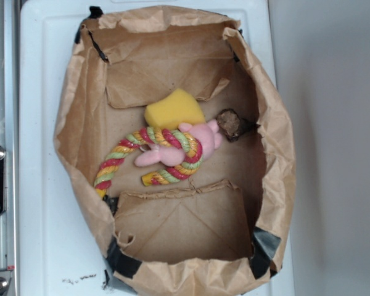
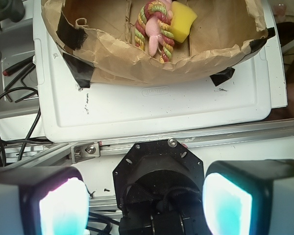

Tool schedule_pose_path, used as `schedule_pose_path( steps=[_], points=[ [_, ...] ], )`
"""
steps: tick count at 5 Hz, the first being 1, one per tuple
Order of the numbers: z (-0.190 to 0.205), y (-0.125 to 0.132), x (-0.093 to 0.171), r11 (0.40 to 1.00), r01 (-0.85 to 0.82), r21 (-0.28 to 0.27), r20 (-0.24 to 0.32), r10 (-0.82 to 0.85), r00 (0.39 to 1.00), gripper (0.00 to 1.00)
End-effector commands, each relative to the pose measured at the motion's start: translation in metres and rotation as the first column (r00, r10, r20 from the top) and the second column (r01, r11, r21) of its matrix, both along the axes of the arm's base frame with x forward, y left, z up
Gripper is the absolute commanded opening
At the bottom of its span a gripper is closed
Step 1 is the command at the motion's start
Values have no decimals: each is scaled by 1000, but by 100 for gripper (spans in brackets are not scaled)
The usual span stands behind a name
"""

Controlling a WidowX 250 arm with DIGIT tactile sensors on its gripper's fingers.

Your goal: Grab the rock.

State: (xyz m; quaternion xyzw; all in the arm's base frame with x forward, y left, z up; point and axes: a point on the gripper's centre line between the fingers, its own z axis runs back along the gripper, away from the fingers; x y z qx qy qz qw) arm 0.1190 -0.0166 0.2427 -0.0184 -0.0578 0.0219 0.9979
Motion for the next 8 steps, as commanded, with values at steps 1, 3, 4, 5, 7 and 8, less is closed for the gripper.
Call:
schedule_pose_path(
  steps=[1,3,4,5,7,8],
  points=[
    [0,0,0,1000,0,0,0,0,1000,100],
    [-23,15,96,998,27,-50,55,-25,998,100],
    [-26,23,136,998,40,-45,106,-35,994,100],
    [-33,30,166,999,7,-40,110,-3,994,100],
    [-49,46,187,998,-42,-53,106,48,993,100],
    [-55,54,192,993,-84,-80,177,97,980,100]
  ],
)
